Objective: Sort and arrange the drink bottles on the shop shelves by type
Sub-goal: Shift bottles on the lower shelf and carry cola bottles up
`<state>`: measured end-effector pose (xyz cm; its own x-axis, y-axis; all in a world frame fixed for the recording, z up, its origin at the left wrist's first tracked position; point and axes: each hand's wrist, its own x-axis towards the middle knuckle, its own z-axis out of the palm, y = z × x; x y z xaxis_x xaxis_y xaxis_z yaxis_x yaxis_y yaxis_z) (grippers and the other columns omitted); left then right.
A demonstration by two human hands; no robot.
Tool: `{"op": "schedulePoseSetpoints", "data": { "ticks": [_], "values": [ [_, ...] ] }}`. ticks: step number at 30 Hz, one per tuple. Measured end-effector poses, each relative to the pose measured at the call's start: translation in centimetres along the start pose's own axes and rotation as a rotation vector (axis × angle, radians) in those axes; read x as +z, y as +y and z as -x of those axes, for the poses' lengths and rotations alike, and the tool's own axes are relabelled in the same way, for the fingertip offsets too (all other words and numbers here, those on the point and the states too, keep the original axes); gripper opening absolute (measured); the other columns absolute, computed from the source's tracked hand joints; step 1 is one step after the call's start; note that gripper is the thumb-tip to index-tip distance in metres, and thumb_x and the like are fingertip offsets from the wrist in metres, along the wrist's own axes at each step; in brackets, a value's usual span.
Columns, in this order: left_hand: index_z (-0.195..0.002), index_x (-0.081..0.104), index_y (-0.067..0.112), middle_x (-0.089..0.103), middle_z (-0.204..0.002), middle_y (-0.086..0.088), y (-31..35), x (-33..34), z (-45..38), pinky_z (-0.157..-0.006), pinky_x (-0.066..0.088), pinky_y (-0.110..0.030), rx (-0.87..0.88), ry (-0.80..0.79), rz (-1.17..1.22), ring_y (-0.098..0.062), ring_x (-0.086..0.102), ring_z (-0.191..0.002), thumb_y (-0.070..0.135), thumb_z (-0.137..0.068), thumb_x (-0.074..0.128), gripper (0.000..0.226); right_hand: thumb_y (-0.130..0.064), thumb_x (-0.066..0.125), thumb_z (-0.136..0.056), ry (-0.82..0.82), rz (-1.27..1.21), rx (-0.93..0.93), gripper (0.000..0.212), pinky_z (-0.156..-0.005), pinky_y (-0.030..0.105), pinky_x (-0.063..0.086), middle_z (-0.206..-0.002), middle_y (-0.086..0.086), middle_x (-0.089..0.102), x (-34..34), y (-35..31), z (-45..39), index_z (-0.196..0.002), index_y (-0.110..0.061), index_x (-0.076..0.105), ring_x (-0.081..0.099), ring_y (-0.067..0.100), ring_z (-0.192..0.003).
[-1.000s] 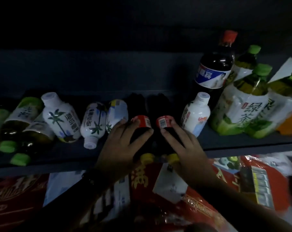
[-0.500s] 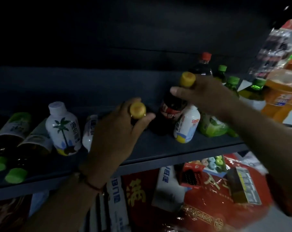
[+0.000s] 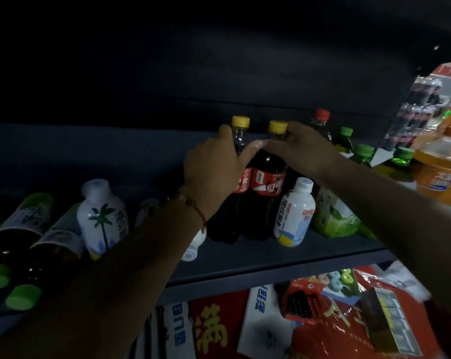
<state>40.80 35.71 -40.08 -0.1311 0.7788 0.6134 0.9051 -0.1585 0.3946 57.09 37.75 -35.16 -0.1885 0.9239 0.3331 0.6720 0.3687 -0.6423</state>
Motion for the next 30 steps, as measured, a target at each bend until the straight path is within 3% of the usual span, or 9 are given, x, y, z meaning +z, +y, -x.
{"op": "schedulePoseSetpoints", "data": {
  "ticks": [5, 9, 11, 13, 16, 19, 21, 25, 30],
  "values": [
    [-0.107, 0.049, 0.020, 0.063, -0.094, 0.002, -0.8, 0.3, 3.0, -0.059, 0.043, -0.031, 0.058, 0.092, 0.186, -0.016, 0.061, -0.079, 0.071, -0.089, 0.039, 0.055, -0.037, 0.071, -0.086, 0.019, -0.144, -0.023, 0.029, -0.089, 0.040, 0.055, -0.100, -0.004, 0.073, 0.1, 1.3, 0.6, -0.109, -0.020, 0.065, 0.069, 0.013, -0.094],
    [-0.146, 0.031, 0.026, 0.055, -0.133, -0.003, -1.6, 0.4, 4.1, -0.084, 0.052, -0.039, 0.070, -0.053, 0.273, -0.021, 0.058, -0.114, 0.073, -0.087, 0.042, 0.076, -0.036, 0.068, -0.089, 0.130, -0.154, -0.030, 0.040, -0.085, 0.028, 0.050, -0.110, -0.011, 0.064, 0.3, 1.2, 2.0, -0.124, -0.020, 0.056, 0.063, 0.011, -0.104],
    [-0.155, 0.015, 0.028, 0.043, -0.148, -0.004, -3.1, -0.2, 5.6, -0.097, 0.048, -0.044, 0.091, -0.069, 0.218, -0.023, 0.049, -0.127, 0.073, -0.088, 0.039, 0.084, -0.036, 0.064, -0.092, 0.313, -0.011, -0.175, 0.047, -0.094, 0.027, 0.042, -0.120, -0.012, 0.050, 0.4, 0.8, 4.5, -0.133, -0.021, 0.048, 0.051, 0.008, -0.114],
    [-0.156, 0.016, 0.028, 0.038, -0.152, -0.005, -5.7, -0.9, 8.3, -0.101, 0.045, -0.045, 0.094, -0.035, 0.116, -0.025, 0.045, -0.132, 0.068, -0.090, 0.040, 0.080, -0.032, 0.061, -0.092, 0.365, 0.139, -0.410, 0.044, -0.098, 0.024, 0.036, -0.125, -0.009, 0.046, 2.0, 0.2, 7.9, -0.132, -0.020, 0.049, 0.043, 0.005, -0.118],
    [-0.153, 0.030, 0.020, 0.040, -0.152, -0.012, -10.5, -1.3, 13.8, -0.103, 0.044, -0.051, 0.096, -0.033, -0.073, -0.033, 0.044, -0.134, 0.057, -0.093, 0.043, 0.071, -0.044, 0.054, -0.091, 0.066, 0.238, -0.528, 0.054, -0.102, 0.028, 0.040, -0.149, -0.002, 0.037, 8.1, -0.1, 12.2, -0.140, -0.024, 0.045, 0.042, 0.014, -0.129],
    [-0.147, 0.046, 0.014, 0.040, -0.153, -0.018, -12.8, -0.7, 17.4, -0.108, 0.041, -0.054, 0.180, -0.040, -0.249, -0.038, 0.041, -0.137, 0.044, -0.096, 0.046, 0.059, -0.057, 0.044, -0.094, -0.160, 0.300, -0.390, 0.070, -0.100, 0.036, 0.047, -0.164, -0.001, 0.002, 14.3, 0.0, 13.1, -0.155, -0.036, 0.015, 0.037, 0.024, -0.137],
    [-0.142, 0.053, 0.012, 0.044, -0.150, -0.021, -12.7, -0.5, 17.9, -0.107, 0.039, -0.053, 0.192, 0.012, -0.263, -0.040, 0.044, -0.135, 0.036, -0.095, 0.053, 0.053, -0.055, 0.043, -0.096, -0.199, 0.258, -0.302, 0.071, -0.098, 0.034, 0.047, -0.164, -0.002, -0.012, 16.7, 0.2, 12.7, -0.155, -0.040, 0.006, 0.037, 0.025, -0.138],
    [-0.133, 0.062, 0.009, 0.050, -0.142, -0.027, -12.2, 0.1, 17.3, -0.094, 0.051, -0.060, 0.086, 0.031, -0.242, -0.048, 0.052, -0.126, 0.004, -0.073, 0.084, 0.064, -0.038, 0.057, -0.095, -0.174, 0.173, -0.231, 0.069, -0.098, 0.034, 0.048, -0.165, 0.001, 0.001, 18.2, 0.3, 12.4, -0.154, -0.037, 0.020, 0.040, 0.024, -0.137],
    [-0.125, 0.064, 0.004, 0.057, -0.133, -0.030, -13.2, -0.3, 17.8, -0.090, 0.052, -0.062, 0.144, 0.095, -0.126, -0.049, 0.059, -0.116, -0.006, -0.068, 0.081, 0.060, -0.022, 0.061, -0.089, -0.148, 0.193, -0.231, 0.066, -0.095, 0.025, 0.042, -0.158, 0.002, 0.026, 16.7, -0.9, 12.6, -0.149, -0.030, 0.036, 0.044, 0.022, -0.132]
  ]
}}
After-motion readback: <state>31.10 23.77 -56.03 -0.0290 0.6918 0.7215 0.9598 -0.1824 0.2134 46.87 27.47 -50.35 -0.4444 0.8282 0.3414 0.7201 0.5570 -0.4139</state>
